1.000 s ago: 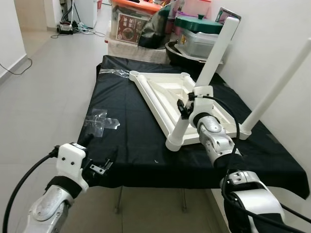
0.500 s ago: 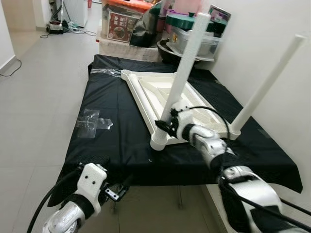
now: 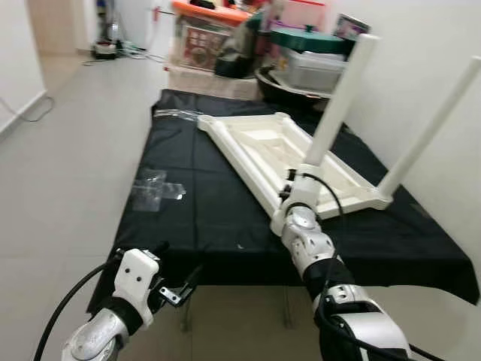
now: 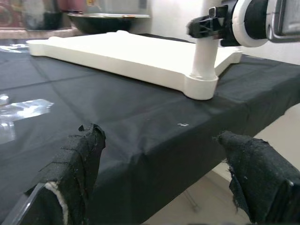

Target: Building children table

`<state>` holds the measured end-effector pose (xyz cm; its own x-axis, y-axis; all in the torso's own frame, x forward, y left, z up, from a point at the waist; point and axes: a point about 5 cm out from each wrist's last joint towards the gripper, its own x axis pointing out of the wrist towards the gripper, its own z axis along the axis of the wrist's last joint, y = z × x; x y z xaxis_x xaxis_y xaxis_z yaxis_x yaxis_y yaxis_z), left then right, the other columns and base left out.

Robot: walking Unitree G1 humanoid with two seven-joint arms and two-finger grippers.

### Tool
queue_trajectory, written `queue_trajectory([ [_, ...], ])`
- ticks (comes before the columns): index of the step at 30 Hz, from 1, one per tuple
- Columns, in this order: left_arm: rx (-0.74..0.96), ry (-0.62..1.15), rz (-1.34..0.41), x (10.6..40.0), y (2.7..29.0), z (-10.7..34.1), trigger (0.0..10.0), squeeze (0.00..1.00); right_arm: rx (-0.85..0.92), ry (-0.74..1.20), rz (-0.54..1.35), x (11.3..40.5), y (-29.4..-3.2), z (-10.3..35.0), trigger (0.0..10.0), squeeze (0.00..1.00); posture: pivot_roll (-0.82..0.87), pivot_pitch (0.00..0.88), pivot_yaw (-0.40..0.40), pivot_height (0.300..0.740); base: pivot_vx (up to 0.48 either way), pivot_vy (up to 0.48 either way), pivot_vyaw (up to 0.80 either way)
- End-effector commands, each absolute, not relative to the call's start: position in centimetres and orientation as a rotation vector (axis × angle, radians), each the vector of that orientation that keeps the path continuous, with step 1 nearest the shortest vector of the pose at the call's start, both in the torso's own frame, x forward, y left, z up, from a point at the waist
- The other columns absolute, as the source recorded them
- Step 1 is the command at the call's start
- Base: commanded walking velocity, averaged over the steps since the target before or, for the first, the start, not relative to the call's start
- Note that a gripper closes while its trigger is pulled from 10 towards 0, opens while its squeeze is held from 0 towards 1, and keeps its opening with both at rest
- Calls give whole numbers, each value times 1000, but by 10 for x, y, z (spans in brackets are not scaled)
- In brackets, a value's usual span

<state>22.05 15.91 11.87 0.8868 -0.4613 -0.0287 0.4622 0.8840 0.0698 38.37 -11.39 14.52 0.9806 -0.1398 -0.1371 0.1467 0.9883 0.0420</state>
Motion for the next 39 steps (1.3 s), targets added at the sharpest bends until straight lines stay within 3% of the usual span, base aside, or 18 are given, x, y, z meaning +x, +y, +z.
queue_trajectory([
  [1, 44, 25, -493, 221, 156, 114, 10000, 0, 23, 38, -69, 387, -113, 163, 10000, 1000, 187, 0, -208, 740, 0, 0, 0],
  [2, 41, 23, -493, 221, 156, 114, 10000, 0, 12, 41, -74, 388, -115, 165, 10000, 1000, 187, 0, -208, 740, 0, 0, 0],
  [3, 30, 19, -489, 221, 157, 114, 10000, 0, -22, -14, -44, 392, -124, 176, 10000, 0, 186, 0, -211, 740, 0, 0, 0],
  [7, 17, 14, -487, 221, 157, 114, 10000, 0, 16, -68, 127, 394, -124, 193, 10000, 0, 186, 0, -214, 740, 0, 0, 0],
  [9, -2, 12, -495, 222, 157, 114, 10000, 0, -13, -134, 396, 392, -120, 206, 10000, 0, 184, 0, -216, 740, 0, 0, 0],
  [11, -2, 12, -495, 222, 157, 114, 10000, 0, -13, -134, 396, 392, -120, 206, 10000, 0, 184, 0, -216, 740, 0, 0, 0],
  [19, -26, 11, -510, 224, 158, 115, 10000, 0, -83, -5, 811, 380, -106, 180, 10000, 0, 197, 0, -221, 740, 0, 0, 0],
  [22, -26, 11, -510, 224, 158, 115, 10000, 0, -83, -5, 811, 380, -106, 180, 10000, 0, 197, 0, -221, 740, 0, 0, 0],
  [23, -27, 11, -507, 224, 159, 114, 10000, 0, -109, 49, 828, 380, -101, 168, 4667, 0, 210, 0, -230, 740, 0, 0, 0],
  [24, -28, 10, -501, 224, 159, 114, 10000, 0, -170, 112, 756, 382, -99, 155, 0, 0, 218, 0, -234, 740, 0, 0, 0],
  [29, -27, 9, -496, 224, 160, 114, 10000, 0, -187, 175, 623, 387, -102, 146, 0, 0, 218, 0, -234, 740, 0, 0, 0],
  [30, -28, 9, -494, 224, 160, 114, 10000, 0, -192, 224, 526, 389, -105, 141, 0, 0, 218, 0, -234, 740, 0, 0, 0],
  [31, -28, 10, -496, 224, 160, 114, 10000, 0, -141, 288, 249, 393, -125, 133, 0, 0, 218, 0, -231, 740, 0, 0, 0],
  [33, -28, 10, -496, 224, 160, 114, 10000, 0, -141, 288, 249, 393, -125, 133, 0, 0, 218, 0, -231, 740, 0, 0, 0],
  [34, -30, 10, -499, 224, 161, 114, 10000, 0, -83, 347, -20, 391, -146, 124, 0, 0, 212, 0, -225, 740, 0, 0, 0],
  [35, -30, 10, -499, 224, 161, 114, 10000, 0, -83, 347, -20, 391, -146, 124, 0, 0, 212, 0, -225, 740, 0, 0, 0],
  [37, -30, 9, -504, 223, 161, 115, 10000, 0, -53, 386, -359, 380, -165, 113, 0, 0, 210, 0, -224, 740, 0, 0, 0],
  [39, -30, 9, -504, 223, 161, 115, 10000, 0, -53, 386, -359, 380, -165, 113, 0, 0, 210, 0, -224, 740, 0, 0, 0],
])
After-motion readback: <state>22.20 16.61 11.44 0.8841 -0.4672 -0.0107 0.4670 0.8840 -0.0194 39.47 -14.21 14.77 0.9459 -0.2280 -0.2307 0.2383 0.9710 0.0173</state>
